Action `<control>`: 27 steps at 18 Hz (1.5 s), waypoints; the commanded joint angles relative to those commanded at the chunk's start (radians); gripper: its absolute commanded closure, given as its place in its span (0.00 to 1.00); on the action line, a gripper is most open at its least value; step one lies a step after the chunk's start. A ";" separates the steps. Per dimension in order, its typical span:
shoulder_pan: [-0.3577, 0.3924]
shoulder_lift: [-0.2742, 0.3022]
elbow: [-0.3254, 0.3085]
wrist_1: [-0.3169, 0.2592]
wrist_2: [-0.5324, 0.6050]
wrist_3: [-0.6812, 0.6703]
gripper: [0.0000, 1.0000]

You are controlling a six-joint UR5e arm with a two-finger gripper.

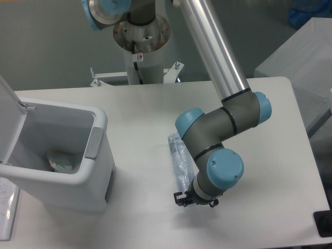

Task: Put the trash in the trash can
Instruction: 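Close the gripper on the bottle cap and tilt it upright, then carry the bottle over the trash bin and lower it in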

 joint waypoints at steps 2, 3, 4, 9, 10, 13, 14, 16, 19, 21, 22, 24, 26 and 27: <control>0.002 0.017 0.002 0.000 0.000 0.000 1.00; 0.005 0.035 0.003 0.002 -0.003 0.002 1.00; 0.008 0.054 0.006 0.002 -0.006 0.002 1.00; 0.034 0.126 0.012 0.002 -0.055 0.032 1.00; 0.034 0.127 0.012 0.002 -0.060 0.034 1.00; 0.035 0.126 0.012 0.002 -0.060 0.035 1.00; 0.035 0.127 0.014 0.002 -0.060 0.035 1.00; 0.034 0.138 0.024 0.002 -0.061 0.035 1.00; 0.026 0.198 0.034 0.003 -0.101 0.035 1.00; 0.020 0.242 0.034 0.003 -0.144 0.035 1.00; 0.018 0.264 0.034 0.003 -0.159 0.034 1.00; 0.005 0.304 0.032 0.002 -0.182 0.028 1.00; -0.023 0.339 0.034 0.002 -0.184 0.018 1.00; -0.034 0.360 0.032 0.002 -0.187 0.017 1.00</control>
